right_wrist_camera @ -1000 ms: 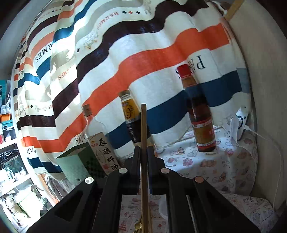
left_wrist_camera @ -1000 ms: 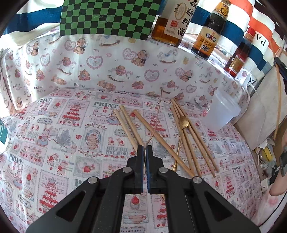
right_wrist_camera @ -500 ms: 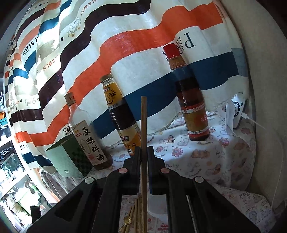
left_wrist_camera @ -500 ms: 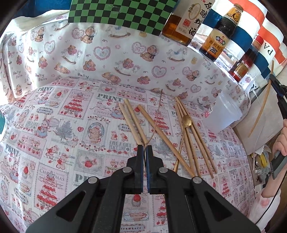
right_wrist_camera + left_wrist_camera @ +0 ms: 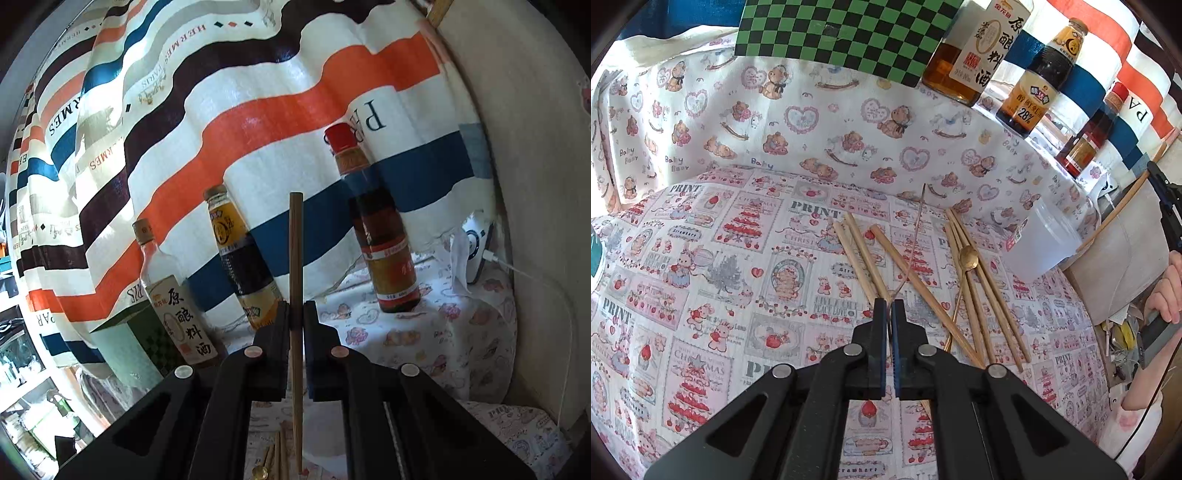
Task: Organize utensils
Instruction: 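Lower the fork into the clear cup with the left tool while the right tool drops the chopstick in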
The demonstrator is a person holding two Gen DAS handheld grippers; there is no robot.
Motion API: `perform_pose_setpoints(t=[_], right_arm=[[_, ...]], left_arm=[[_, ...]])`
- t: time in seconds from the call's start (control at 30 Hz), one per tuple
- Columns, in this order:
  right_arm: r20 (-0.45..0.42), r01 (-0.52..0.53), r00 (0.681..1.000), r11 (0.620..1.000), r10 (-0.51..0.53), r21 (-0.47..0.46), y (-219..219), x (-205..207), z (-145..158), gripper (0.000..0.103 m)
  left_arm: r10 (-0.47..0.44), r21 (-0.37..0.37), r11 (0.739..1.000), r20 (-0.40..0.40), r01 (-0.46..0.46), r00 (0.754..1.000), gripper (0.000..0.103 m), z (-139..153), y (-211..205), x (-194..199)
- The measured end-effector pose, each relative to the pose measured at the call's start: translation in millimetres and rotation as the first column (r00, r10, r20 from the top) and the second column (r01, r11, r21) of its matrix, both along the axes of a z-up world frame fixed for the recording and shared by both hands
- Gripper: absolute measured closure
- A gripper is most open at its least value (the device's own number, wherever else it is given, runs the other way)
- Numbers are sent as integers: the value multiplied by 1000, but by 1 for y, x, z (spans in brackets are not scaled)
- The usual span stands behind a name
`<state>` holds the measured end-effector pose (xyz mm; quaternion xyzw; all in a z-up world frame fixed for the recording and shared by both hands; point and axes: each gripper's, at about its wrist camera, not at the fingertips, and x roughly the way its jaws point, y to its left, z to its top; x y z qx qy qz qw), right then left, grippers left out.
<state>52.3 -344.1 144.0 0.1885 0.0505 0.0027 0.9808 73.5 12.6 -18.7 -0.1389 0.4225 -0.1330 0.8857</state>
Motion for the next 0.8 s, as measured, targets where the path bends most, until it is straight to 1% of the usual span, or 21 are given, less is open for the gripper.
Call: perform_pose_setpoints(t=[0.07, 0.1, 0.13, 0.23, 0.27, 0.33, 0.37, 0.43, 0.5, 0.53, 0.6, 0.63, 0.7, 0.73, 0.77, 0.8], right_arm=[[87, 140, 986, 990, -140, 3, 1, -12, -4, 95], [110, 184, 977, 983, -183, 0, 2, -15, -7, 95], [106, 200, 975, 980, -197, -16, 2, -12, -9, 95], [30, 203, 979, 975, -202, -84, 5, 5, -13, 95], [-21, 185, 982, 977, -188, -105, 6, 13, -14, 95], [-141, 114, 981, 986, -131, -124, 4, 31, -15, 95], [-200, 89, 973, 989, -112, -117, 2, 39, -16, 95], [-294, 36, 954, 996, -58, -79, -4, 48, -17, 95], [-338, -2, 941, 1000, -6, -23, -13, 52, -18, 95], [-355, -27, 935, 1000, 24, -4, -15, 53, -19, 95], [-381, -94, 920, 995, 93, 16, -18, 56, -21, 95], [-393, -110, 913, 994, 108, 17, -19, 57, -22, 95], [-411, -111, 905, 994, 110, 21, -19, 57, -22, 90], [-413, -115, 903, 993, 118, 32, -22, 57, -21, 78], [-411, -122, 902, 991, 132, 49, -25, 55, -20, 63], [-405, -130, 903, 989, 146, 67, -29, 54, -18, 58]], left_arm=[[-3, -11, 1000, 19, 3, 1000, 102, 2, 0, -2], [-6, -16, 1000, 27, 6, 1000, 102, 3, 0, -3], [-10, -21, 1000, 36, 10, 999, 102, 5, -1, -3], [-27, -34, 999, 73, 30, 997, 102, 9, -4, -5], [-43, -34, 998, 83, 45, 996, 102, 12, -7, -4], [-76, -50, 995, 83, 81, 994, 102, 21, -18, 4], [-97, -56, 993, 79, 102, 992, 102, 27, -26, 9], [-177, -31, 983, 73, 179, 982, 102, 45, -52, 19], [-233, 7, 972, 72, 234, 970, 102, 65, -80, 27], [-254, 11, 967, 63, 254, 965, 102, 75, -96, 33], [-307, -12, 952, 16, 307, 952, 102, 89, -125, 46], [-327, -37, 945, -8, 326, 945, 102, 93, -138, 55], [-333, -70, 941, -17, 331, 943, 102, 100, -157, 69], [-331, -80, 941, -8, 330, 944, 102, 103, -166, 74], [-331, -94, 939, 7, 330, 944, 102, 104, -173, 78], [-332, -108, 937, 16, 332, 943, 102, 105, -180, 83]])
